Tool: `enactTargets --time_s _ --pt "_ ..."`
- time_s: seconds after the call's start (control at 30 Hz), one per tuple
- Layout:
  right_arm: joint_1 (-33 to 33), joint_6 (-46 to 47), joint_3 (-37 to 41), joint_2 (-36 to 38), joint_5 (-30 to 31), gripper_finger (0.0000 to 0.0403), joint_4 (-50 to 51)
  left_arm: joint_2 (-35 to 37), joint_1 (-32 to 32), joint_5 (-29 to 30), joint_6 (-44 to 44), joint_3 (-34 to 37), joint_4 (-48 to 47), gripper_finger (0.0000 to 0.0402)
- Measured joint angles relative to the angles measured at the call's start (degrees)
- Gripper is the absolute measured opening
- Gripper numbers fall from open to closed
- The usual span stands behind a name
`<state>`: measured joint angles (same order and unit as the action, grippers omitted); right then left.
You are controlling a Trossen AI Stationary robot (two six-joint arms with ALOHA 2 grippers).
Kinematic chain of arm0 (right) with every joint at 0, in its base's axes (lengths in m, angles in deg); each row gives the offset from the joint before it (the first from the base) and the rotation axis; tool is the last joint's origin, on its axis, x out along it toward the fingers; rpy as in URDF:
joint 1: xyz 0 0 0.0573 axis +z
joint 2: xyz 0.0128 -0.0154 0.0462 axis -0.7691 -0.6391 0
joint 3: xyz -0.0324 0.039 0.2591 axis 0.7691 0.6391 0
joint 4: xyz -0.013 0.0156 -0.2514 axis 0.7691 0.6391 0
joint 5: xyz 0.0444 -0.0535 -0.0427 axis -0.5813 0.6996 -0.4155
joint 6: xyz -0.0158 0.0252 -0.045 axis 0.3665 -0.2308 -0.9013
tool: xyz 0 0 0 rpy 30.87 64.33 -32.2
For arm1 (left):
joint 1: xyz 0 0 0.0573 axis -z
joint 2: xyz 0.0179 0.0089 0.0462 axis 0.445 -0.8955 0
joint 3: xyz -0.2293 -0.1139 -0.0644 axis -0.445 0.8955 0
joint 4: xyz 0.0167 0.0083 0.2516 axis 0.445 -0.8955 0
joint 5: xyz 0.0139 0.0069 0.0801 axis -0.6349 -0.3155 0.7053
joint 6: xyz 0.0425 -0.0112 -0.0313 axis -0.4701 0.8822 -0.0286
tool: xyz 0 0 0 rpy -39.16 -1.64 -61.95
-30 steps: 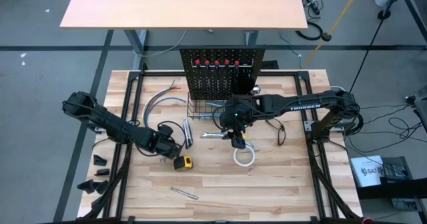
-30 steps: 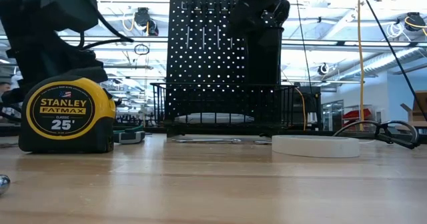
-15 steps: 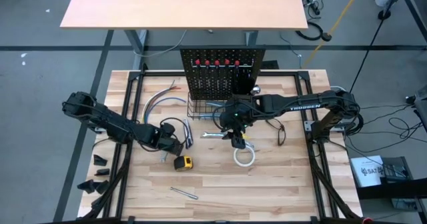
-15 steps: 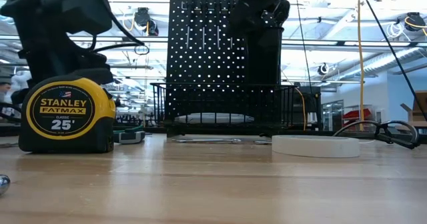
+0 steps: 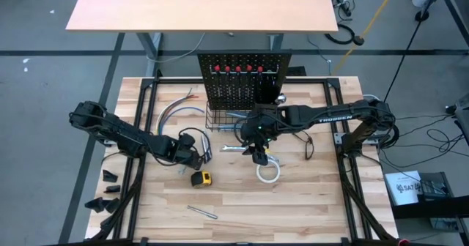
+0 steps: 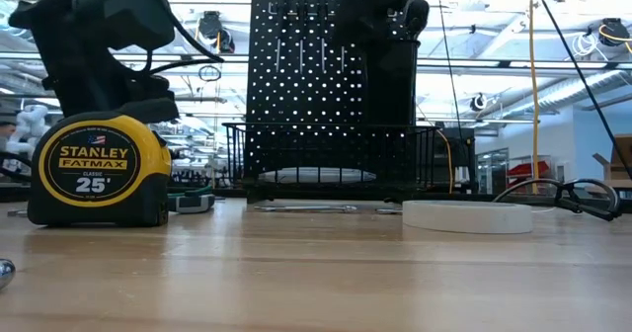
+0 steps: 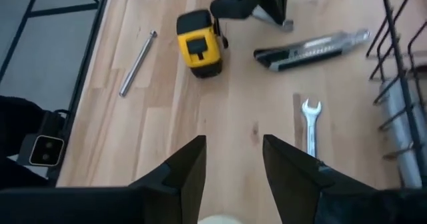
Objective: Hang tools onto peg board
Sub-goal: Put the wrench into the pegboard bin, then put the silver pen into the pegboard bin
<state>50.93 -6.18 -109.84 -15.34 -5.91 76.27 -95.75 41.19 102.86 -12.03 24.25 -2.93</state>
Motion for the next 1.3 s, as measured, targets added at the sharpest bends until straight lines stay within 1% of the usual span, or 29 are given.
enactTargets --time_s 0.17,0.27,0.4,0.47,0.63,0.77,0.93,1.03,1.17,1.3 --pt "1.47 4.0 0.0 0.0 0.42 0.0144 0.54 0.97 0.0 -0.56 -3.96 -1.08 -0.75 0.0001" --pt "3.12 6.87 0.0 0.0 0.56 0.0144 3.74 1.84 0.02 -2.19 -5.52 -1.08 -1.07 0.0" --pt "6.05 11.68 0.59 0.0 5.23 0.0144 10.24 2.29 0.04 -2.59 -5.73 -1.1 -1.46 0.0" --pt "7.32 15.14 1.29 -0.04 6.42 0.0144 12.9 2.98 0.04 -2.49 -5.73 -1.1 -1.73 0.0" --pt "10.64 24.54 4.59 -0.09 6.88 0.0144 11.22 7.32 0.04 -1.34 -9.67 -1.19 -3.36 0.001" --pt "13.88 31.46 7.1 -0.09 12.24 0.0144 9.15 12.25 0.04 -0.13 -13.01 -1.19 -3.94 0.0018" --pt "16.36 39.33 10.58 -0.1 20.42 0.0144 2.35 18.71 0.04 1.69 -18.03 -1.27 -3.72 0.0019" --pt "16.96 41.61 11.57 -0.93 26.25 0.0144 -3.26 21.83 0.02 2.41 -22.46 -1.3 -3.57 0.0019" --pt "16.63 35.77 11.58 -3.95 30.07 0.0144 -12.46 24.09 0.02 2.45 -29.26 -1.3 -3.22 0.002" --pt "13.93 28.95 11.58 -8.47 29.01 0.0144 -22.51 24.49 0.06 1.18 -35.34 -1.3 -2.33 0.002"
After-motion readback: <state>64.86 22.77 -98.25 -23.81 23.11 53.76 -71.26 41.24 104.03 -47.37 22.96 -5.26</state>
